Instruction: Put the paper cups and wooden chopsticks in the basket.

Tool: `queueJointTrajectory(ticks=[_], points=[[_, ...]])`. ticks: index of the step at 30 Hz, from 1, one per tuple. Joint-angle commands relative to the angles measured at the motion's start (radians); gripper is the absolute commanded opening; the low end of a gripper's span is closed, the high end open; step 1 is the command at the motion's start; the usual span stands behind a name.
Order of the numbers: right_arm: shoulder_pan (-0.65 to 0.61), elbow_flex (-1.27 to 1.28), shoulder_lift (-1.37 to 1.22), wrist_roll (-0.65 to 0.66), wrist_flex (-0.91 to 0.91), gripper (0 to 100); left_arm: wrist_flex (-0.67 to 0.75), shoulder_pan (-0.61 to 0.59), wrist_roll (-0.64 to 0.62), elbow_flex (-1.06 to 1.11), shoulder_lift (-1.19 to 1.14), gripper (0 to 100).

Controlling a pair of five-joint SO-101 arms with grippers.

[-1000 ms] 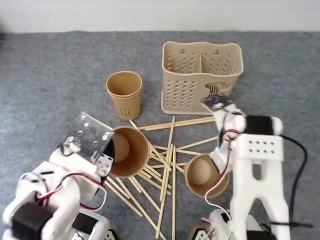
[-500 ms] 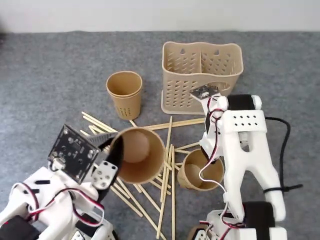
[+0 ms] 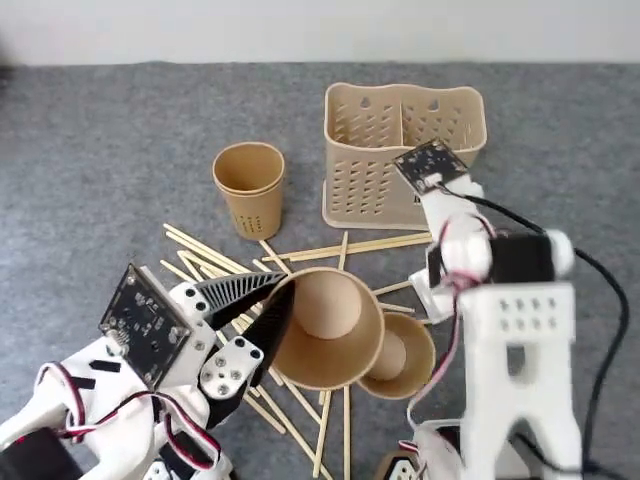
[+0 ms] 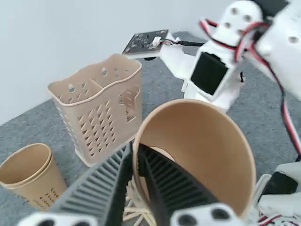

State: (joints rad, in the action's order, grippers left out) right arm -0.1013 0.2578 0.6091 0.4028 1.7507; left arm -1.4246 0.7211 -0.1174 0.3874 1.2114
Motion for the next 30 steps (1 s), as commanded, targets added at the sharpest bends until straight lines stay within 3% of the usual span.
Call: queueJointTrajectory(ticks=[1,7,14,21,30], points=[[0.004,-0.052,0.160,-0.014,0.041,23.9,0.074,0.028,-0.011,0.051,-0.015,2],[0.134,-0.054,0.341,-0.014,0.031,23.9,0.190,0.106,-0.011,0.232,-0.012,2],[0.326,-0.054,0.364,-0.015,0.028,23.9,0.255,0.190,-0.008,0.288,-0.014,2],[0.344,-0.054,0.374,-0.015,0.035,23.8,0.370,0.218,-0.005,0.414,-0.014,2],[0.338,-0.052,0.374,-0.020,0.035,23.8,0.374,0.218,-0.003,0.533,-0.014,3]])
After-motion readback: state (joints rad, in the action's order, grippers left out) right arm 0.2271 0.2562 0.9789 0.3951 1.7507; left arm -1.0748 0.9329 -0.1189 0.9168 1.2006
